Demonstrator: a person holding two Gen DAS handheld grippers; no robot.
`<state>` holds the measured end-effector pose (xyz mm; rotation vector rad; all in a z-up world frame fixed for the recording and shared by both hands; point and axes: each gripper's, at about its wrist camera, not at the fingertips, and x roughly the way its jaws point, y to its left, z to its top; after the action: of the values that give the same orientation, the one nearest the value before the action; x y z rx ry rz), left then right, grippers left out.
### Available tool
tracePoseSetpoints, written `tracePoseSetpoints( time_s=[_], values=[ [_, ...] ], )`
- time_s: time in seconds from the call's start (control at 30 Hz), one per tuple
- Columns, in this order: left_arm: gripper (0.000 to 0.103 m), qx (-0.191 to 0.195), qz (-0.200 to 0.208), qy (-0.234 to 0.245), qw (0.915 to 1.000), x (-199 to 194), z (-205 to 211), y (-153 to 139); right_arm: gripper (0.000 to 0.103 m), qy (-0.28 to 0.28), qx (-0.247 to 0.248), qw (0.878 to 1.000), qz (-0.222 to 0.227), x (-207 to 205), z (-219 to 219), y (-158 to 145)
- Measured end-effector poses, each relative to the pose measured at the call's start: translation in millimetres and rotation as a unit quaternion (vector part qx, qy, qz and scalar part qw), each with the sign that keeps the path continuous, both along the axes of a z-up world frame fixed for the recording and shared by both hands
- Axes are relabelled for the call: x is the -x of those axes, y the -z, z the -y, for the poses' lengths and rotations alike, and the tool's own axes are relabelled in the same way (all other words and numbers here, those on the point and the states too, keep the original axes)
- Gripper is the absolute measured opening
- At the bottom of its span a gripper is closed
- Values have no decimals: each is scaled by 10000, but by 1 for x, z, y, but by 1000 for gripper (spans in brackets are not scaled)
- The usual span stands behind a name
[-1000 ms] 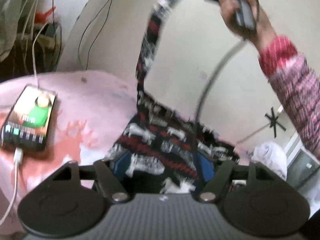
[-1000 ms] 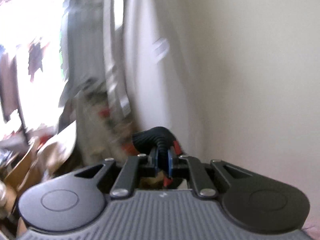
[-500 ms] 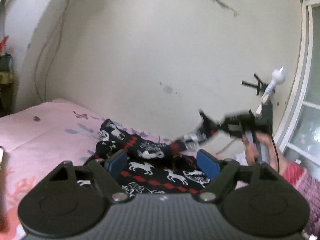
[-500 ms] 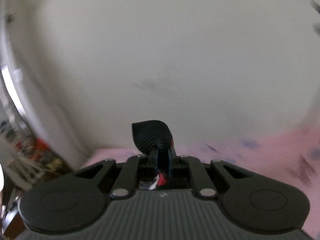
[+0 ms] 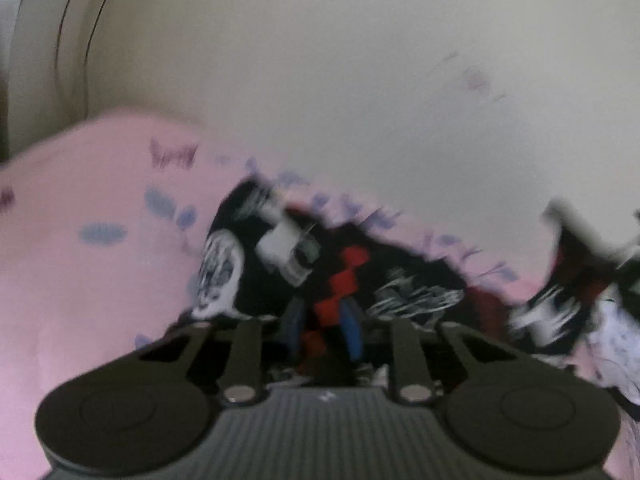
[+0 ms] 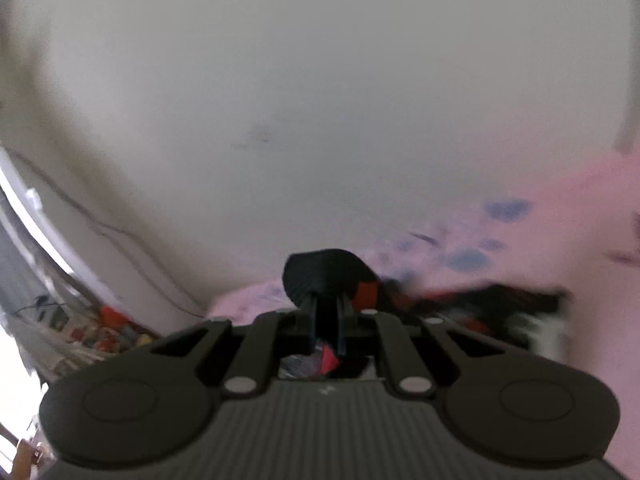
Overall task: Fold small clothes
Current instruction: 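Fold the sweater over with the left gripper toward the right gripper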
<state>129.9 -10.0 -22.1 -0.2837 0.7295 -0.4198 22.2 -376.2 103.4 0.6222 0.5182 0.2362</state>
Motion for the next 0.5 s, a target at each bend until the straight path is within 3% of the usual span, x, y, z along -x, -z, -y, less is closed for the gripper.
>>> tracePoseSetpoints(
  time_s=[0.1, 0.2, 0.27, 0.33, 0.37, 0.5],
  values=[
    [16, 515, -119, -85, 9986, -4, -22, 8, 1, -480, 103, 9988, 84, -28, -44, -13],
    [29, 829, 369, -491, 9947, 7, -49, -2, 2, -940, 260, 9952, -41, -62, -100, -7],
    [32, 988, 428, -655, 9920, 9, -63, -4, 6, -1130, 396, 9926, -183, -85, -131, 6],
    [32, 1125, 360, -753, 9901, 6, -74, -4, 34, -1430, 690, 9862, -459, -105, -157, 23],
    [32, 1184, 295, -821, 9891, 4, -78, -3, 53, -1523, 754, 9836, -597, -108, -161, 26],
    [32, 1385, 260, -835, 9865, 3, -85, -4, 51, -1364, 830, 9866, -323, -89, -132, 20]
  ],
)
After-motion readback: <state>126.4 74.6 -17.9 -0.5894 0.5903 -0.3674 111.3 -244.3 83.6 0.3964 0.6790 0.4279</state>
